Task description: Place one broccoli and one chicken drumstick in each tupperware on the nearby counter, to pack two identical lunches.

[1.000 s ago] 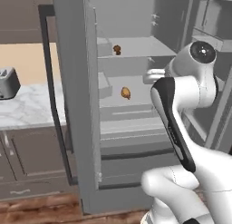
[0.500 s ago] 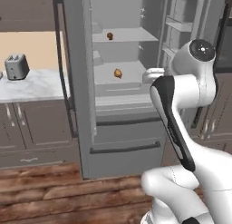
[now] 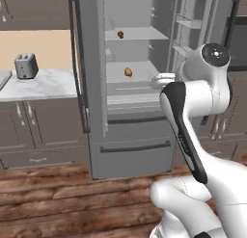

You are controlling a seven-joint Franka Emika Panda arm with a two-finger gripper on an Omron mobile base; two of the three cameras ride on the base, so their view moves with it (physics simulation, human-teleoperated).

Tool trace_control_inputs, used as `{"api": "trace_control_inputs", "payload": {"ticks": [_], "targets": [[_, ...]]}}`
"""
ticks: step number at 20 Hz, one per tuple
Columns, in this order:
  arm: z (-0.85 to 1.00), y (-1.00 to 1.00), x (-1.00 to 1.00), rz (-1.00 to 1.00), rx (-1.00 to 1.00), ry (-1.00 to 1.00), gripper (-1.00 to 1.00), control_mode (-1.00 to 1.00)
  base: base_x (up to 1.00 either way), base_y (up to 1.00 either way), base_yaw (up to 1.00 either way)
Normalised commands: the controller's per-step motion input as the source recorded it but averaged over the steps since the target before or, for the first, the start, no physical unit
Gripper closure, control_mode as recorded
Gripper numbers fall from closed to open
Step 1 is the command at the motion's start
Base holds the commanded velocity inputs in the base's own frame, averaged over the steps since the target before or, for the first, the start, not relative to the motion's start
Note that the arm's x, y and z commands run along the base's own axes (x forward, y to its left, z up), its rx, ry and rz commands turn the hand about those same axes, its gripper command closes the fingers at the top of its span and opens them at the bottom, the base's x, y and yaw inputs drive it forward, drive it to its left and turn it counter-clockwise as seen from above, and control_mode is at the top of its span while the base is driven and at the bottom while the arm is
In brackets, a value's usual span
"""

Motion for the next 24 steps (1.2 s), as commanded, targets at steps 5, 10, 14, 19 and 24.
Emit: {"api": "trace_control_inputs", "payload": {"ticks": [5,10,14,19,24], "targets": [[0.00,0.00,0.00,0.00,0.00,0.00,1.00,1.00,0.00,1.00,0.00],[0.00,0.00,0.00,0.00,0.00,0.00,1.00,1.00,0.00,1.00,0.00],[0.00,0.00,0.00,0.00,0.00,0.00,1.00,1.00,0.00,1.00,0.00],[0.00,0.00,0.00,0.00,0.00,0.00,1.00,1.00,0.00,1.00,0.00],[0.00,0.00,0.00,0.00,0.00,0.00,1.00,1.00,0.09,1.00,0.00]]}}
